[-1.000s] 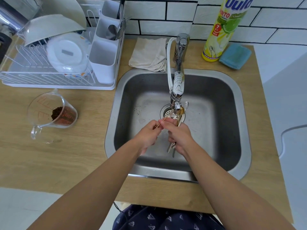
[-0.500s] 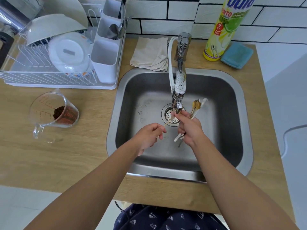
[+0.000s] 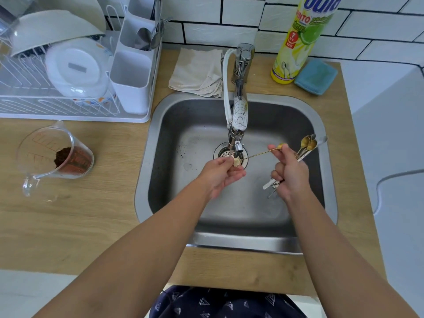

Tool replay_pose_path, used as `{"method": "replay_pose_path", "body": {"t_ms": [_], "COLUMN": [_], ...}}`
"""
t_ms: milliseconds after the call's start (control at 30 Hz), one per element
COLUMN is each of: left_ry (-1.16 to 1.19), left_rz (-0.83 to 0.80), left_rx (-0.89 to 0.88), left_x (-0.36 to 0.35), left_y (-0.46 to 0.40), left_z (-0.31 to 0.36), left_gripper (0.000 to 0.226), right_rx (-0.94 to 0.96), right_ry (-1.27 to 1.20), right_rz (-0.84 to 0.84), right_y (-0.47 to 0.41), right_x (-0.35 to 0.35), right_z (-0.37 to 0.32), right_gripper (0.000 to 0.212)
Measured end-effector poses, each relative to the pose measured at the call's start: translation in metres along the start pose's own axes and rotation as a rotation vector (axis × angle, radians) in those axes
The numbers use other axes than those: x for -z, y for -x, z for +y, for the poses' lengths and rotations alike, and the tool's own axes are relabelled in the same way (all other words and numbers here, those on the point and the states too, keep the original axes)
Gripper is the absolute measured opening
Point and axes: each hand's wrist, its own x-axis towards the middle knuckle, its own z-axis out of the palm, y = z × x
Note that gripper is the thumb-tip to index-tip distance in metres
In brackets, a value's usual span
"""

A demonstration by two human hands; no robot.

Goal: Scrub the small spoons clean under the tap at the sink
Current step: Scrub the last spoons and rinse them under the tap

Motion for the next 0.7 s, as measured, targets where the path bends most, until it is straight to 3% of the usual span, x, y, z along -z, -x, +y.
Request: {"method": "replay_pose_path", "body": {"t_ms": [67, 167, 300, 367, 567, 700], "left_ry": [-0.056, 0.076, 0.206, 0.16, -0.134, -0.15], "left_rz": [0.018, 0.014, 0.042, 0.051, 0.033, 0.074], "left_rx": [0.064, 0.128, 0.066, 0.024, -0.056, -0.062], "left_x": [-0.001, 0.002, 0.015, 0.026, 0.037, 0.043], "left_y": [-0.001, 0.001, 0.007, 0.01, 0.024, 0.03], "left_z": [0.0, 0.006, 0.015, 0.017, 0.008, 0.002], "left_gripper": [0.028, 0.036, 0.016, 0.01, 0.019, 0.015], "right_rx": [0.003, -0.007, -0.037, -0.057, -0.132, -0.088], "right_ry": [0.003, 0.016, 0.007, 0.008, 0.192, 0.218], "right_rz": [-0.017, -0.069, -0.11, -0.109, -0.089, -0.009], "right_y": [0.0, 0.003, 0.008, 0.012, 0.037, 0.048], "right_x": [0.001, 0.0, -0.01, -0.018, -0.057, -0.064], "right_z": [0.0, 0.006, 0.019, 0.026, 0.06, 0.077], "right_gripper": [0.014, 0.012, 0.008, 0.006, 0.015, 0.015]}}
